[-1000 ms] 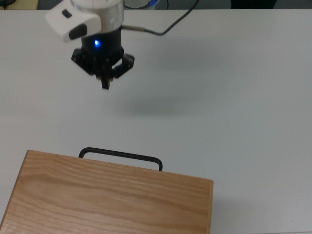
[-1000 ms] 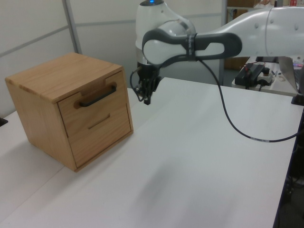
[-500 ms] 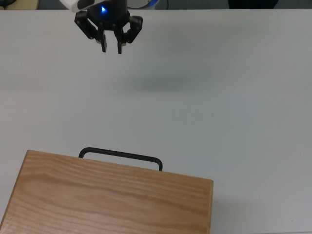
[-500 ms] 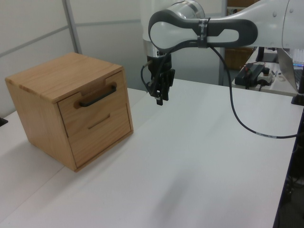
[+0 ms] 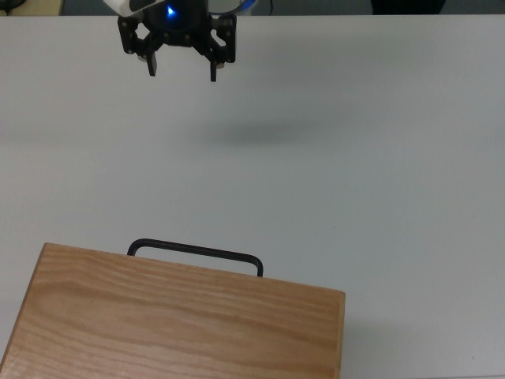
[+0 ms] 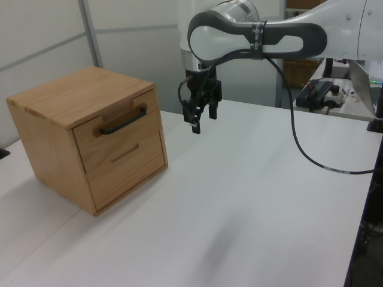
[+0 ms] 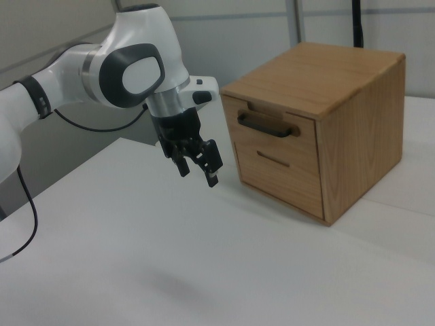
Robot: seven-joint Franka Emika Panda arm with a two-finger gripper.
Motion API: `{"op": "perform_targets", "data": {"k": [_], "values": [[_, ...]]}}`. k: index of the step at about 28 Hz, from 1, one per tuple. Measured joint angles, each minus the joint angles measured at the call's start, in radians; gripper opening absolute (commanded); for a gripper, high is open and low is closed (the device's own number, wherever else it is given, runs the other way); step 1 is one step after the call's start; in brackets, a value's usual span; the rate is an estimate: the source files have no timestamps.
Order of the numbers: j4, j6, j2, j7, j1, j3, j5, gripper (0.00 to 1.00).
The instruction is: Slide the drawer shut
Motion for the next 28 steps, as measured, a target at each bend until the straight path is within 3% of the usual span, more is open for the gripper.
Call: {"op": "perform_targets", "data": {"k": [28], "values": [[0.000,-0.014,-0.001,-0.003,0.000,0.000,0.000,1.00]]}}
